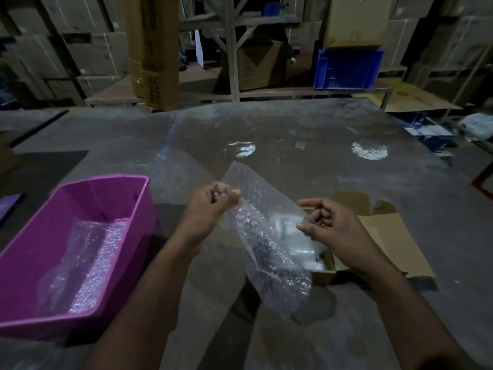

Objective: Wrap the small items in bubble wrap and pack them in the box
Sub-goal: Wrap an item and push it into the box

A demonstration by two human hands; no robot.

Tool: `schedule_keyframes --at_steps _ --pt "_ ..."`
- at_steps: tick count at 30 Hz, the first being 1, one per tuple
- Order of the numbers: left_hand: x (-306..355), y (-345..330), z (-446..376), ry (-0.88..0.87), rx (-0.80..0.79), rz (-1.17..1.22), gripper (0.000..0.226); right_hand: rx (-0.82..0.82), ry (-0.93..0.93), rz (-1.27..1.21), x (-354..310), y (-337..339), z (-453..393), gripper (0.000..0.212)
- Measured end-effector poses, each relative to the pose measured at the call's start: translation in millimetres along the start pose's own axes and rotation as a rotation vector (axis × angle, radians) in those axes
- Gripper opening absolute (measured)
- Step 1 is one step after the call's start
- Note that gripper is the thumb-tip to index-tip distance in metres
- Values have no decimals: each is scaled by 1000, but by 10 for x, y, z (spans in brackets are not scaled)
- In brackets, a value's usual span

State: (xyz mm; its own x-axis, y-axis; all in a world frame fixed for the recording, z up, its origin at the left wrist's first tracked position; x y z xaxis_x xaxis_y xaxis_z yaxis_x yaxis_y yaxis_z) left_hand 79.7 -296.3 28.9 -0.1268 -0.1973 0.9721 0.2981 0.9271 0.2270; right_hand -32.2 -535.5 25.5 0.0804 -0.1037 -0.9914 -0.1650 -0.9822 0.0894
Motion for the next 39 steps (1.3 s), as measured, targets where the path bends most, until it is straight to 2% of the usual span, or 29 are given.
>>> schedule_keyframes --at_steps 2,5,7,9,12,15,20,23,25,28,31,39 --pt "10 71 -12 31 -5 80 21 107 -2 -141 26 4 2 38" --pt "13 146 -30 17 -35 31 25 308 12 -398 50 -40 -35 36" --pt "65 167 -38 -58 -27 35 37 422 20 -501 35 -80 -66 33" --pt "116 205 -74 -147 39 68 43 466 32 -519 4 -132 -97 34" --pt "212 240 -95 -255 89 4 34 468 50 -478 -49 -204 -130 33" --pt "171 227 -173 -270 -46 -58 9 444 56 -434 -36 -241 -152 26" --pt "38 210 -258 -153 -238 11 26 369 61 -413 -68 -232 -79 23" --pt "10 216 -292 -97 -243 66 42 278 31 -328 -41 -198 -25 54" --pt "15 200 -320 -90 -255 88 48 249 34 -223 -48 -179 24 60" --pt "47 156 -340 -91 -268 90 49 291 79 -164 -72 -136 75 45" --pt "103 115 -328 -147 -258 -17 48 352 86 -169 -60 -92 101 31" --pt "136 94 -290 -193 -238 -162 43 434 125 -212 -127 -73 182 37"
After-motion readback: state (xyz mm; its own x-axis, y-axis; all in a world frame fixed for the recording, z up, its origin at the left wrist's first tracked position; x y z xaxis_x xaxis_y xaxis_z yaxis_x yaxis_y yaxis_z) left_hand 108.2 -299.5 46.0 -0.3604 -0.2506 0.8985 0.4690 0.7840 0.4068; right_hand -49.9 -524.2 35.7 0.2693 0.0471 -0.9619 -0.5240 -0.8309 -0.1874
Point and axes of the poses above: each hand's wrist, its own z-axis away from the middle knuckle, its own y-axis out of the back of the hand, x = y × z, the point moved 5 cm from there along -z, towards the middle knuckle, and after that the axes turned 12 degrees about -z, right-handed, at the moved point
